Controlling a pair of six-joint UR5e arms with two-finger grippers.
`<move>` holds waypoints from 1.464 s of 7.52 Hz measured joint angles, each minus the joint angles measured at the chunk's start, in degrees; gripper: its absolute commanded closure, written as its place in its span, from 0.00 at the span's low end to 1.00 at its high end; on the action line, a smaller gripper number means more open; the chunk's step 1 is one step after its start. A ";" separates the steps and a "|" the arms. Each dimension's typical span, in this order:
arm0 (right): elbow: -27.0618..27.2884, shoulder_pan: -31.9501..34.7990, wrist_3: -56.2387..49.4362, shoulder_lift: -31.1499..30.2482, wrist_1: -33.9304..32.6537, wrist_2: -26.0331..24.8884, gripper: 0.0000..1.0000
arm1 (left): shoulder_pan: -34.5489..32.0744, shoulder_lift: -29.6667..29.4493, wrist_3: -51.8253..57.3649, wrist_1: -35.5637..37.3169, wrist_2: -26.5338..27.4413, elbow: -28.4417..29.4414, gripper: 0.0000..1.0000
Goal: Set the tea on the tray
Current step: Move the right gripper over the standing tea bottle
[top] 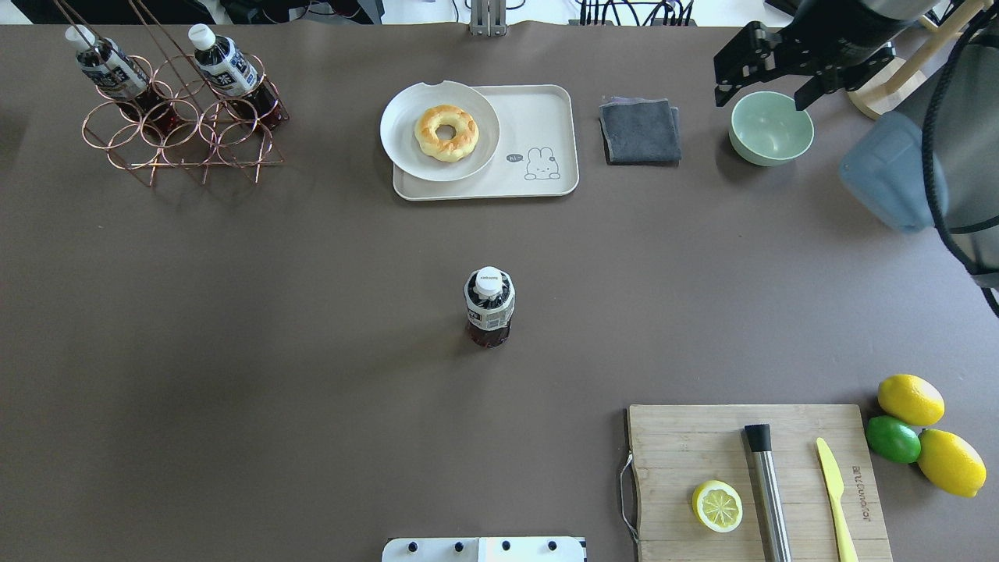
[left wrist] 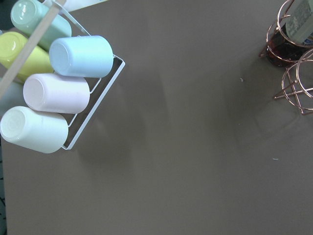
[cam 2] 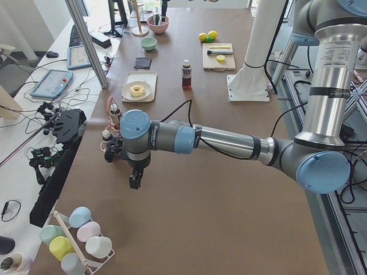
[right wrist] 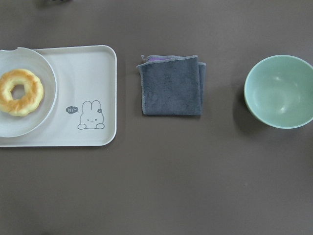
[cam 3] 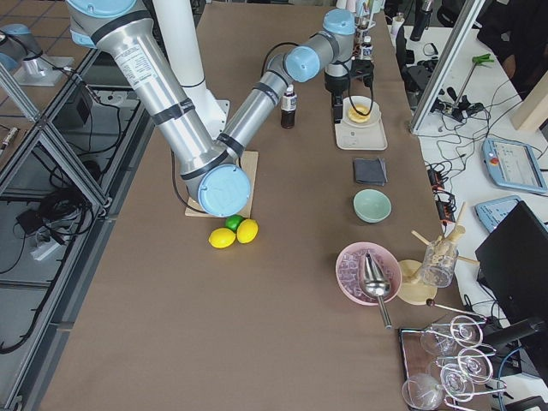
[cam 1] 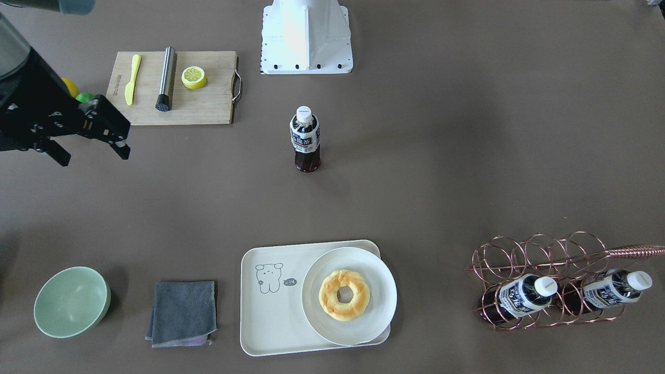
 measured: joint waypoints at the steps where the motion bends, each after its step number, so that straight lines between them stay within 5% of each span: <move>1: 0.11 -2.85 4.21 1.87 0.12 -1.32 0.00 | -0.28 1.11 0.03 -0.28 -2.10 0.97 0.02; 5: 0.95 -13.73 16.35 8.74 -1.17 -7.85 0.00 | -0.43 2.59 0.05 -0.51 -3.43 1.78 0.02; 7: 1.06 -23.02 22.27 12.58 -4.72 -16.27 0.01 | -0.50 2.64 0.05 -0.54 -3.44 1.79 0.02; 11: -3.97 -30.37 25.44 18.45 -6.11 -21.42 0.03 | -0.60 2.54 0.05 -0.54 -3.36 1.74 0.02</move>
